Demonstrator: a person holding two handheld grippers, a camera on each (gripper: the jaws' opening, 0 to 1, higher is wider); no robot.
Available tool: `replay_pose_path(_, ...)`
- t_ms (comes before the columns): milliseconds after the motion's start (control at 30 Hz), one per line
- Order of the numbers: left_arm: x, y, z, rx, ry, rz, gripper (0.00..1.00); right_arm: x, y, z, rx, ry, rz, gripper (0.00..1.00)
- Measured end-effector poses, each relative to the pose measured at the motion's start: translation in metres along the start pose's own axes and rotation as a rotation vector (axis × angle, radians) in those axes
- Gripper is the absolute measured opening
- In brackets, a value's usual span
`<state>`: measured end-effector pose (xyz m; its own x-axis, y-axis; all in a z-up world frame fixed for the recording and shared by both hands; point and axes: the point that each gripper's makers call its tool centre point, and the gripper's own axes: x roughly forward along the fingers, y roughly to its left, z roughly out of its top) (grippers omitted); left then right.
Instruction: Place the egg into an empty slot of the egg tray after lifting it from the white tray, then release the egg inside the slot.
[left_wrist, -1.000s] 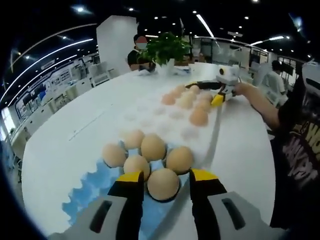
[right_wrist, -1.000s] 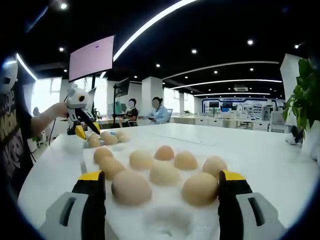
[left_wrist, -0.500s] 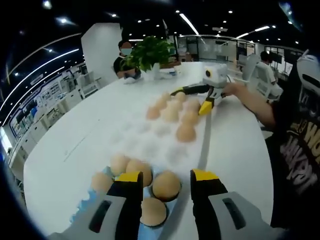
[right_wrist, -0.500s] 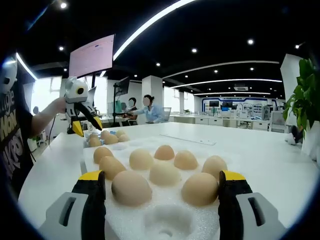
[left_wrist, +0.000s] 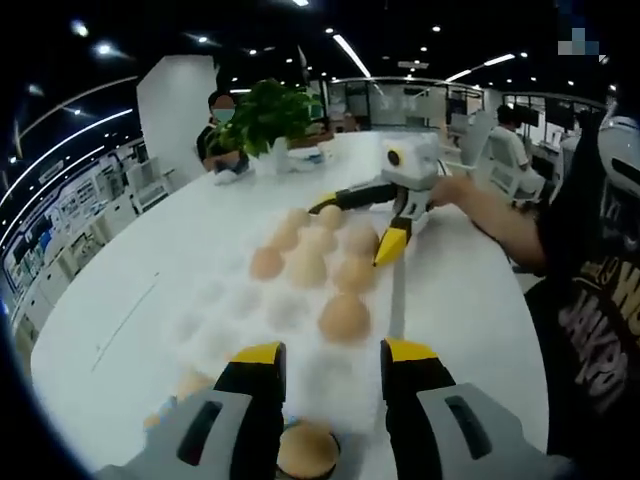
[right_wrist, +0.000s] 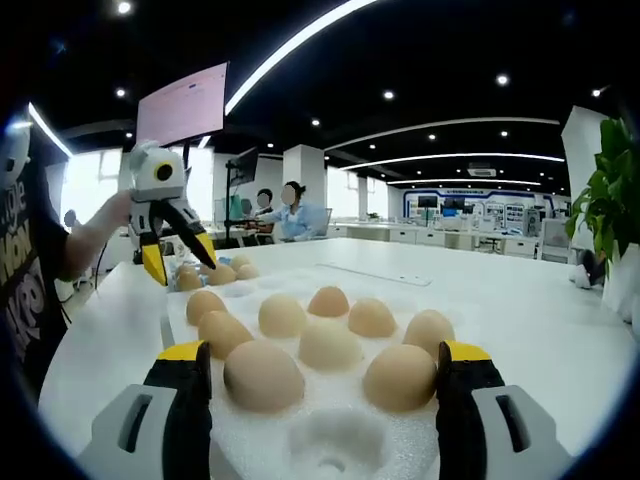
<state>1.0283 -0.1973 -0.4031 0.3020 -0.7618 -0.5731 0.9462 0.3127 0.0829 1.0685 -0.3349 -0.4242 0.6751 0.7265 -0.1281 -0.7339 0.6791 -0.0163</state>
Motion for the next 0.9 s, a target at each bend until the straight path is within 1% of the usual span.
replay_pose_path(133,0.009,-0.001,0.008,0.002,-0.009,-0.012,0.38,-0.001,-0.001,0.0,0.0,-0.002,0.0,0.97)
replay_pose_path(233,0.013,-0.003,0.011,0.002,-0.01,-0.019,0.38,-0.002,-0.002,-0.001,0.0,-0.001,-0.001,0.97)
replay_pose_path(500,0.026,-0.006,0.015,0.011,-0.002,-0.044,0.39,-0.002,-0.002,-0.002,0.001,-0.003,-0.001,0.97)
replay_pose_path(700,0.035,-0.006,0.018,0.007,-0.006,-0.054,0.39,-0.002,-0.003,-0.002,0.001,-0.005,-0.002,0.97)
replay_pose_path(800,0.042,-0.008,0.017,0.008,-0.002,-0.061,0.39,-0.002,-0.003,-0.002,0.001,-0.006,-0.002,0.97)
replay_pose_path(900,0.051,-0.009,0.008,0.008,0.025,-0.059,0.39,-0.001,-0.003,-0.001,0.001,-0.007,-0.002,0.97)
